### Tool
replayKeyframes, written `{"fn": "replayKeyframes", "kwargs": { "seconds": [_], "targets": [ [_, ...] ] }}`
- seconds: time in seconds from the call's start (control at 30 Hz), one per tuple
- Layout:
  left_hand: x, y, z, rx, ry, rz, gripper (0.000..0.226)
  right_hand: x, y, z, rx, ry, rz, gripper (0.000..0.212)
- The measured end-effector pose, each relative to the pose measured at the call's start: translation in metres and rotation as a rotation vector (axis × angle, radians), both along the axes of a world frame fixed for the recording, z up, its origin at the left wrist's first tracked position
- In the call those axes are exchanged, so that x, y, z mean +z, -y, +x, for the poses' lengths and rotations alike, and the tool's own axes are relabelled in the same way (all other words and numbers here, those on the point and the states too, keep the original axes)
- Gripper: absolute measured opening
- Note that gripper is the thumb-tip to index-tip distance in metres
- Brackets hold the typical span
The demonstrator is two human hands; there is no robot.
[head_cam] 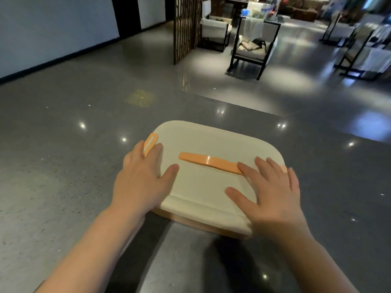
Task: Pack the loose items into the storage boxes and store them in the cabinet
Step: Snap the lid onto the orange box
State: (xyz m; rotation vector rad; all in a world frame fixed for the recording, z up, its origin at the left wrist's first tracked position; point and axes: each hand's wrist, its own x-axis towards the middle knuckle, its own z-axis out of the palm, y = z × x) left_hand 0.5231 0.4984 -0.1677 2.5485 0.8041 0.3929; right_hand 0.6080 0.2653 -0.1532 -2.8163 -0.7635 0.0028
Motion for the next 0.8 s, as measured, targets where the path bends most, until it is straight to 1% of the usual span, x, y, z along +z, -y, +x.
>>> {"fn": "replayKeyframes", "kwargs": {
  "seconds": [0.03,0.07,0.13,0.2,0.33,0.43,0.67,0.73,0.8],
  "targets": [
    [0.000,0.001,0.000,0.011,-0.008,-0.004,0.057,0.000,0.008,0.004,-0.032,-0.031,0.029,0.083],
    [0.000,0.001,0.001,0.015,-0.022,-0.008,0.059,0.000,0.015,0.006,-0.062,-0.085,0.103,0.087],
    [0.002,-0.001,0.002,0.008,-0.046,-0.029,0.062,0.000,0.021,0.009,-0.098,-0.184,0.299,0.087],
    [0.004,-0.002,0.003,0.011,-0.033,-0.076,0.065,-0.002,0.023,0.010,-0.107,-0.184,0.391,0.086],
    [0.007,-0.005,-0.001,0.063,-0.012,-0.146,0.066,-0.003,0.020,0.007,-0.068,-0.144,0.369,0.089],
    [0.006,-0.018,-0.024,0.154,0.009,-0.169,0.065,-0.005,0.003,-0.002,0.014,-0.147,0.378,0.084],
    [0.004,-0.055,-0.136,0.428,0.116,-0.205,0.069,-0.010,-0.069,-0.035,0.292,-0.209,0.406,0.074],
    [0.004,-0.067,-0.170,0.515,0.139,-0.206,0.076,-0.010,-0.101,-0.045,0.378,-0.213,0.412,0.066],
    [0.005,-0.080,-0.203,0.593,0.128,-0.185,0.087,-0.013,-0.133,-0.059,0.433,-0.219,0.422,0.062]
  ]
}}
